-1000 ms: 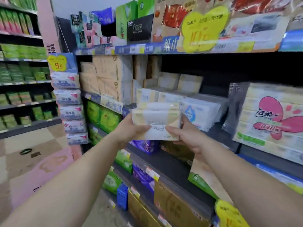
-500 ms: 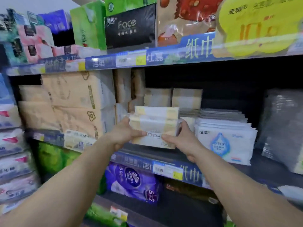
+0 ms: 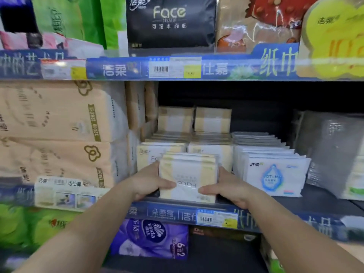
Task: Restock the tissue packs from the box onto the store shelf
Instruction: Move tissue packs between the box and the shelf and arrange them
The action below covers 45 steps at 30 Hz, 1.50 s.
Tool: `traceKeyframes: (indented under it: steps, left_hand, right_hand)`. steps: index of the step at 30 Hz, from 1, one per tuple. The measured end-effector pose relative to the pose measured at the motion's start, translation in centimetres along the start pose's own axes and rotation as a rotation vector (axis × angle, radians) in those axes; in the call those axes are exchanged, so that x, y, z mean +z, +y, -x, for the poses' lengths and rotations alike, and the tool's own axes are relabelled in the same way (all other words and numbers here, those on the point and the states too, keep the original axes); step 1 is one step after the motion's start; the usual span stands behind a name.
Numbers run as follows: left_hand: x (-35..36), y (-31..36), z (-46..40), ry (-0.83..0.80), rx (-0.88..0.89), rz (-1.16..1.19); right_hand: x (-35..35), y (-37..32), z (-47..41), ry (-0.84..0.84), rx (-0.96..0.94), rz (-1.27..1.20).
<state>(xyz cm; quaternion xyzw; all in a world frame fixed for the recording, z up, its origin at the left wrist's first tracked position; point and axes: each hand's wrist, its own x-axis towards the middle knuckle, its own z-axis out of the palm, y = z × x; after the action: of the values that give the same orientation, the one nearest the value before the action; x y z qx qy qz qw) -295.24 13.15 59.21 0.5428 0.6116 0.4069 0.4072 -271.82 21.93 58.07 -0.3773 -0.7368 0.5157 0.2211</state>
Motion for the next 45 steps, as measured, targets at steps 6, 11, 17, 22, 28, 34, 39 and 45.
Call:
traceKeyframes:
  steps: [6, 11, 17, 22, 28, 34, 39, 45]
  left_hand:
    - [0.5, 0.8, 1.2, 0.166, 0.018, -0.104]
    - [0.0, 4.2, 2.0, 0.47, 0.282, -0.384]
    - [0.8, 9.6, 2.2, 0.325, 0.416, -0.713]
    - [0.5, 9.2, 2.2, 0.217, 0.377, -0.63]
    - [-0.7, 5.0, 1.9, 0.33, 0.308, 0.108]
    - [0.5, 1.1, 0.8, 0.139, 0.05, 0.848]
    - [0.4, 1.2, 0.0, 0.124, -0.02, 0.699]
    - [-0.2, 0.5, 0.1, 0.228, -0.105, 0.021]
  right_hand:
    - [0.6, -1.0, 1.0, 0.134, -0.019, 0.07]
    - [-0.8, -6.3, 2.0, 0.296, -0.136, 0.142]
    - [-0.2, -13.9, 2.7, 0.151, -0.257, 0.887]
    - [0.8, -14.2, 2.2, 0.166, -0.25, 1.056]
    - [0.0, -9.3, 3.0, 0.292, -0.299, 0.078]
    - [1.4, -3.4, 2.4, 0.156, 0.039, -0.181]
    - [1.6, -2.5, 1.2, 0.246, 0.035, -0.152]
    - [1.0, -2.6, 1.0, 0.33, -0.048, -0.02]
